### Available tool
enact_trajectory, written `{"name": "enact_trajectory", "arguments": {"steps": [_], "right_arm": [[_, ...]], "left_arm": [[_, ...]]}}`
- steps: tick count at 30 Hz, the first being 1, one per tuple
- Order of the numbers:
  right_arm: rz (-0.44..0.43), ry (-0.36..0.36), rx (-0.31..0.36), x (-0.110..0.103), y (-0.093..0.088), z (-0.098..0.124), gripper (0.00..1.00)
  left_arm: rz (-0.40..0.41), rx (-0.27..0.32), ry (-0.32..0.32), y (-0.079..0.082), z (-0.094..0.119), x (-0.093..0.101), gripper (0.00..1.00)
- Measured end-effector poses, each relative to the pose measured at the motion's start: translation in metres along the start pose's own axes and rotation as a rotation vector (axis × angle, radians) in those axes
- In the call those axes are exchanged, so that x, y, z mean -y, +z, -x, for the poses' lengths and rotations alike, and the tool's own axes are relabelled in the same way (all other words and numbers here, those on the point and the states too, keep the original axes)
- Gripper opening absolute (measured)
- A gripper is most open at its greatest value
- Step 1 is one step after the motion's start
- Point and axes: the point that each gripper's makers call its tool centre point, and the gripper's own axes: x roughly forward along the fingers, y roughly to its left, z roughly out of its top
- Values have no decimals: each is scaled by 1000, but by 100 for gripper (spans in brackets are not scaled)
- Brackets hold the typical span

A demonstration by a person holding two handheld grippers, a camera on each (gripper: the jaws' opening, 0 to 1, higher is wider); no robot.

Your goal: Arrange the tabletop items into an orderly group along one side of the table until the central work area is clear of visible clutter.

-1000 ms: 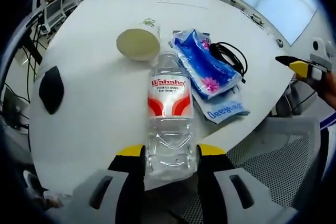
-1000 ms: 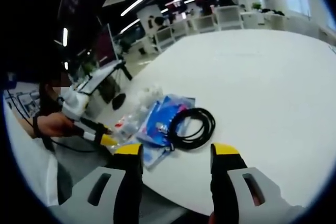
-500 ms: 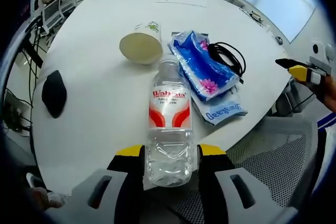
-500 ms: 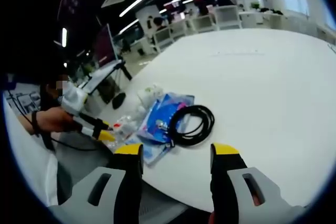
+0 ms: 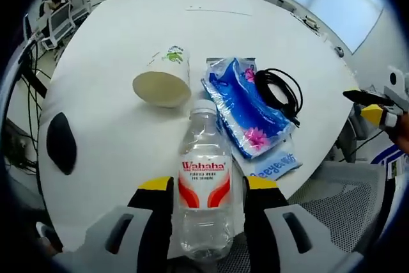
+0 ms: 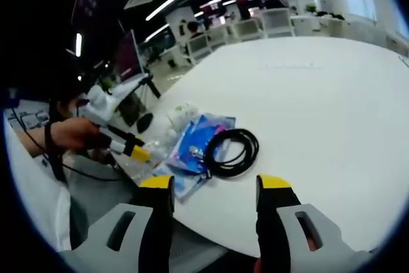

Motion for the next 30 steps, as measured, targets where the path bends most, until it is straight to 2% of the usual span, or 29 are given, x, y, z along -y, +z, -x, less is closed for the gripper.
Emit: {"name": "enact_trajectory", "arguments": {"steps": [8,20,25,30], "right_arm": [[15,8,-9,-2,-1,-1,51],[81,19,-52,-4,0,-8,56],[95,26,-65,-4,1,-12,57],[97,33,-70,-7,3,-16,56]], "left_arm": [[-6,-38,4,4,-12,-2,43],[-12,-99,-5,-10,-30,-4,42],[-22,-96,-1,-6,-29,-4,42],[-10,-63,4,-5,-28,-4,41]]}}
